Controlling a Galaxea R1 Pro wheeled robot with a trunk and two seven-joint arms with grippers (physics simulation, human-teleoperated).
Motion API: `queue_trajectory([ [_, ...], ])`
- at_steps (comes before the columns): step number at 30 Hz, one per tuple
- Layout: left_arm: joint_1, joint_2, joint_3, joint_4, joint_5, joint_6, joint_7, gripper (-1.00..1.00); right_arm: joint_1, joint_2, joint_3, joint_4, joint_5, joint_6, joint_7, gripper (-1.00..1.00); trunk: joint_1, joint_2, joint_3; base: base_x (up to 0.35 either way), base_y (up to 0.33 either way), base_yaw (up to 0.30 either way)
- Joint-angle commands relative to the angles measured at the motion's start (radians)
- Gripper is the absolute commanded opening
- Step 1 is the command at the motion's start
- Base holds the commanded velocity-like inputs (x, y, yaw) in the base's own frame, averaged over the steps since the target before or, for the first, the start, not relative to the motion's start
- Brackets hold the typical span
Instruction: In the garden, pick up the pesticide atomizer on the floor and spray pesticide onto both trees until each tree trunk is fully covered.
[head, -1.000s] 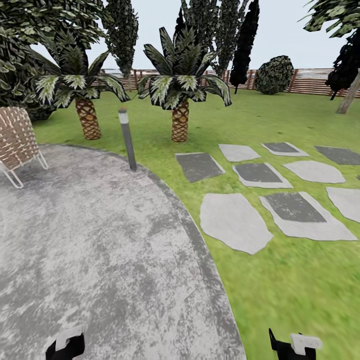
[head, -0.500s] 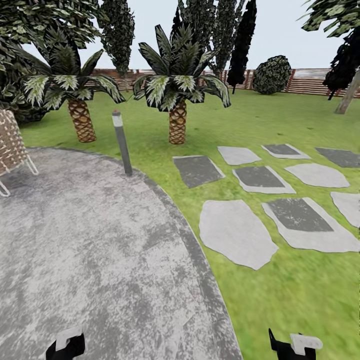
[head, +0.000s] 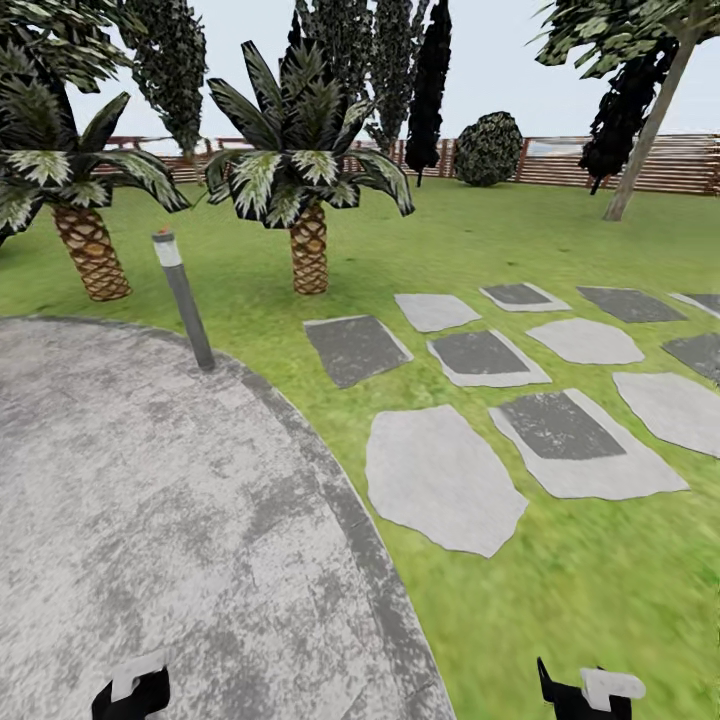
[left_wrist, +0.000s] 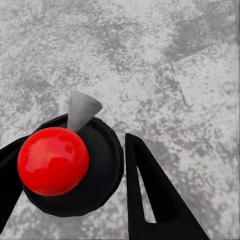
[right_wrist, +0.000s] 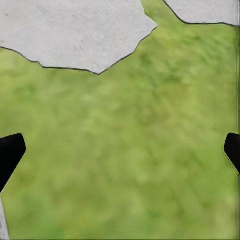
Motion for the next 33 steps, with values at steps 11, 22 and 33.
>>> queue_trajectory([
  [11, 0.0, 0.0, -0.002, 0.0, 0.004, -0.003, 0.005, -1.0, -0.001, 0.0, 0.002, 0.002, -0.005, -0.003, 0.0, 1.0, 0.0, 0.0, -0.001, 0.305, 0.0, -0.274],
  [22, 0.0, 0.002, -0.002, -0.001, 0.004, -0.003, 0.004, -1.0, -0.001, 0.0, 0.002, 0.002, -0.005, -0.003, 0.0, 1.0, 0.0, 0.0, -0.001, 0.027, 0.0, -0.275],
  [33, 0.0, 0.002, -0.002, -0.001, 0.004, -0.003, 0.005, -1.0, -0.001, 0.0, 0.002, 0.002, -0.005, -0.003, 0.0, 1.0, -0.042, 0.077, 0.034, 0.0, 0.0, -0.275],
])
